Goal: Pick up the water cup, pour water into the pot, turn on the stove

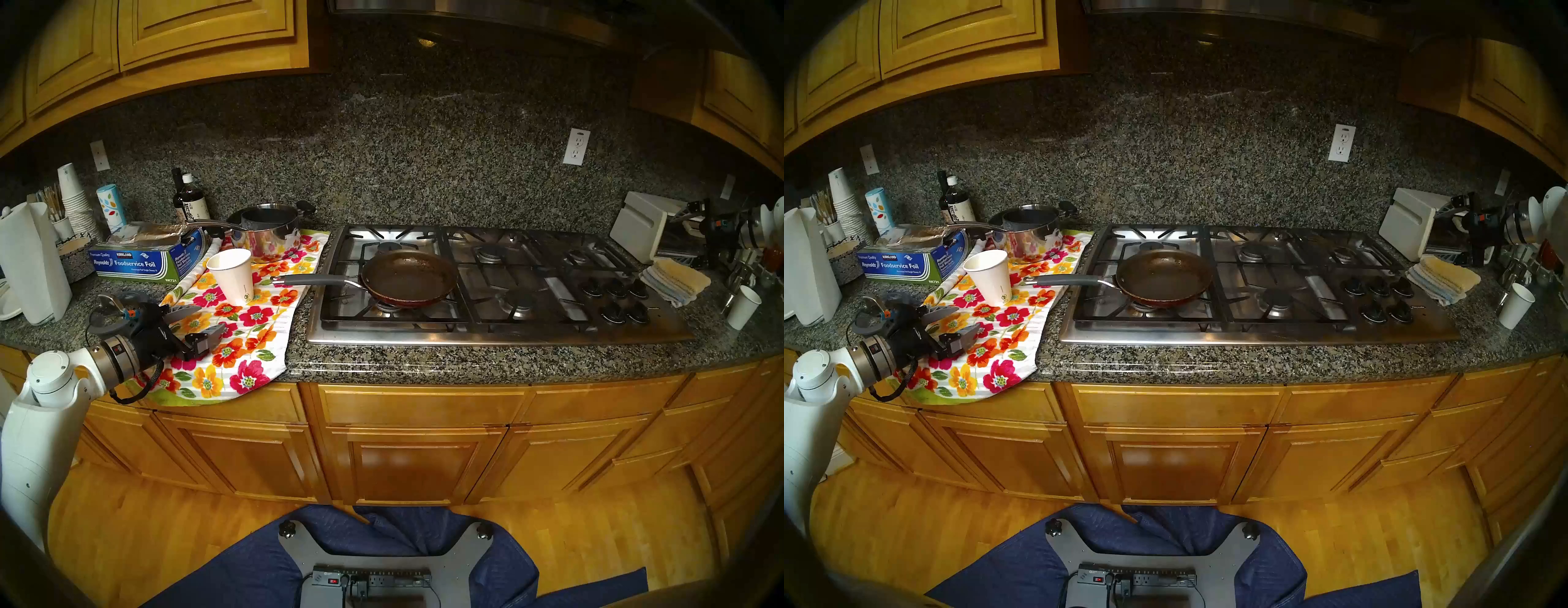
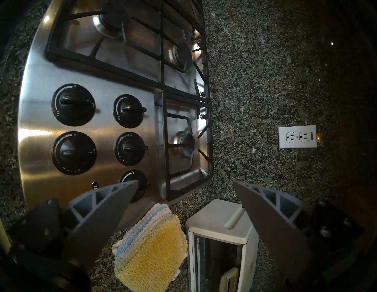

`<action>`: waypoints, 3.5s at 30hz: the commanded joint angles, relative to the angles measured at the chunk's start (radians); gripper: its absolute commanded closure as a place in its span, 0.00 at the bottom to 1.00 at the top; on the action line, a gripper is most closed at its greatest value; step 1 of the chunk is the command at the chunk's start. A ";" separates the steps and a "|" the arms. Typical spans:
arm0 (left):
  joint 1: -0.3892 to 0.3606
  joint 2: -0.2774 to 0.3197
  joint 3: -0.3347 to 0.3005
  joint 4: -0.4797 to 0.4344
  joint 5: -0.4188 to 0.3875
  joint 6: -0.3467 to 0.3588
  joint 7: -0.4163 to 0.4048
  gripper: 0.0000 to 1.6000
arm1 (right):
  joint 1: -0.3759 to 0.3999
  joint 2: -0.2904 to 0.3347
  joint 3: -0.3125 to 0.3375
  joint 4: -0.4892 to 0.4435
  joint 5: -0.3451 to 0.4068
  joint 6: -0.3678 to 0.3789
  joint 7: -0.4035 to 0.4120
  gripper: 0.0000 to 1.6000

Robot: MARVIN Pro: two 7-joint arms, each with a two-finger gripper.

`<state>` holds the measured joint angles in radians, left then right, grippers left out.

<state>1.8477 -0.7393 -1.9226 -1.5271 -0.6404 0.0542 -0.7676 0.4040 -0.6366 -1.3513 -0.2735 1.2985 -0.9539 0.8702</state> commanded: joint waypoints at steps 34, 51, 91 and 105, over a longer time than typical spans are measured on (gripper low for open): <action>-0.080 0.017 -0.001 0.066 -0.082 0.027 -0.083 0.00 | 0.013 0.000 0.003 0.016 0.002 -0.001 -0.001 0.00; -0.117 -0.009 -0.003 0.048 -0.033 -0.077 -0.030 0.00 | 0.013 -0.001 0.004 0.017 0.002 -0.001 -0.001 0.00; -0.376 0.016 0.160 0.186 -0.039 -0.042 -0.022 0.00 | 0.012 -0.001 0.004 0.018 0.002 -0.001 -0.001 0.00; -0.443 0.009 0.207 0.238 -0.031 -0.060 -0.042 0.00 | 0.012 -0.001 0.004 0.018 0.002 -0.001 -0.001 0.00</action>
<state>1.4879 -0.7374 -1.7180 -1.3010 -0.6716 0.0143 -0.8072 0.3884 -0.6367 -1.3511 -0.2751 1.2986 -0.9539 0.8701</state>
